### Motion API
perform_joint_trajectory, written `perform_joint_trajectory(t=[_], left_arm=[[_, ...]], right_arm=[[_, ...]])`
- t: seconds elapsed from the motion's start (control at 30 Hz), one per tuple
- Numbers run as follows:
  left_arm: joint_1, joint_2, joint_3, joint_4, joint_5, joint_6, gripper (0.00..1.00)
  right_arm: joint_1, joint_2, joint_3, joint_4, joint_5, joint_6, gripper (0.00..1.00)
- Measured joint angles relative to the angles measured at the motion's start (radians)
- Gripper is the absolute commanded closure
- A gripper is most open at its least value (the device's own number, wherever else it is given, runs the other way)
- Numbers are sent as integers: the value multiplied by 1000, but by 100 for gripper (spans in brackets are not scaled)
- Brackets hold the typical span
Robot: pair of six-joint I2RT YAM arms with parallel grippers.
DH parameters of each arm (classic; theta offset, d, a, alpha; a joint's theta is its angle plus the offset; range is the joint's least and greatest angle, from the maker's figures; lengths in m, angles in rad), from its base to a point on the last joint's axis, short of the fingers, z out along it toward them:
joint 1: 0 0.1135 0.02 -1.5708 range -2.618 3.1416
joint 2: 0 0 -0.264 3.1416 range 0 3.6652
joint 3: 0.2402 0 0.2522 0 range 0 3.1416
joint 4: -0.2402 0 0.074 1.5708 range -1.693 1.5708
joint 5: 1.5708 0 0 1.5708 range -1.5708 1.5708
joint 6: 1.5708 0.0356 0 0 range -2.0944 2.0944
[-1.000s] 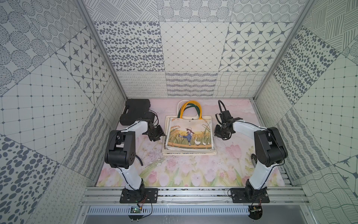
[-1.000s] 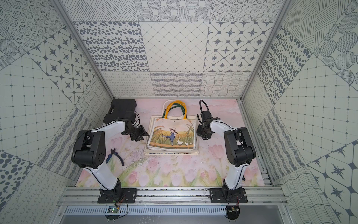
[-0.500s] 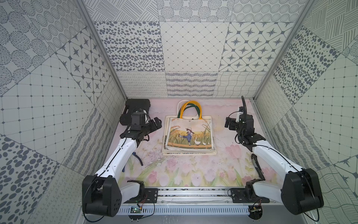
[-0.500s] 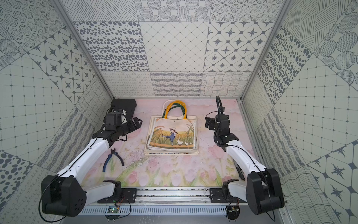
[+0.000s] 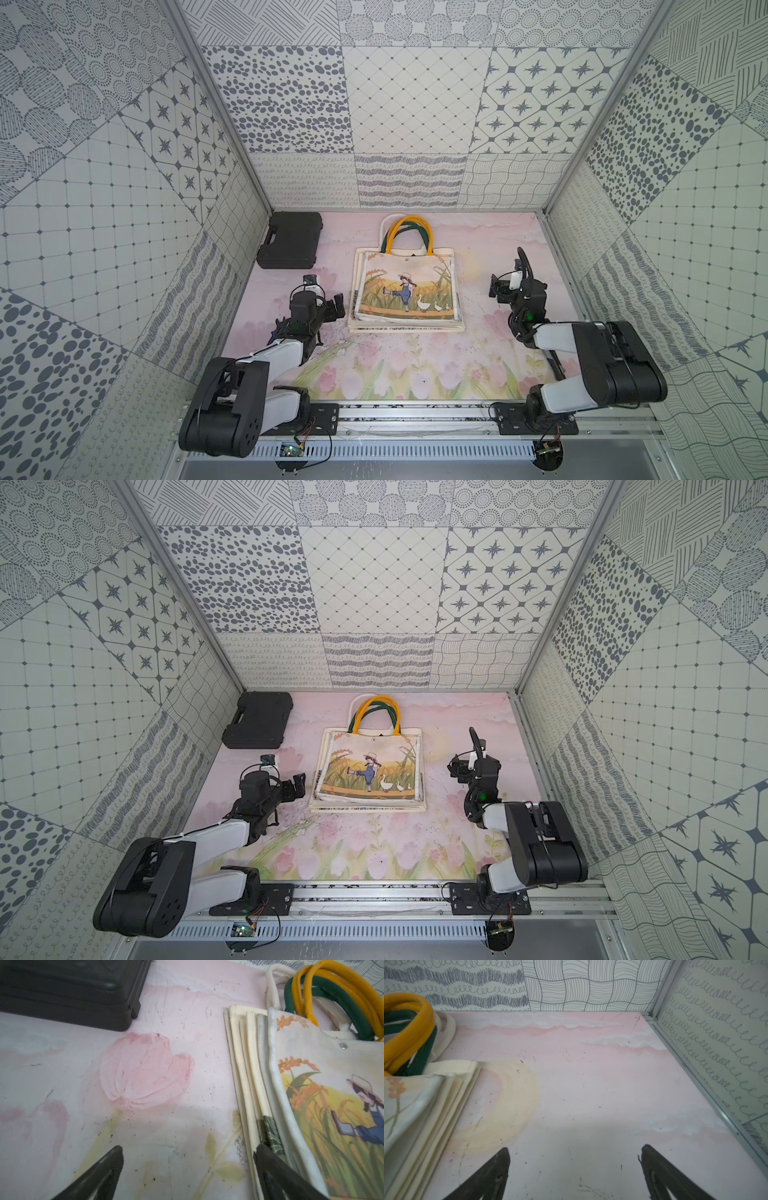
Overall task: Put away the canvas bag
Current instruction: Reset both arms
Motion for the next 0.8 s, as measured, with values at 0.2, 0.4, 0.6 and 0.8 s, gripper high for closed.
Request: perform_joint_trajectory(t=[0.2, 0.4, 0.6, 0.8], left_arm=[[2, -35, 19, 108, -66, 82, 0], [36, 69, 1, 257, -81, 114, 0], [46, 285, -2, 386, -79, 123, 0], [53, 312, 124, 347, -49, 135, 0]], right_arm=[[-16, 24, 24, 11, -82, 8, 1], [-16, 23, 69, 10, -114, 8, 1], [-24, 23, 69, 3, -122, 16, 1], [-30, 23, 92, -35, -130, 19, 1]])
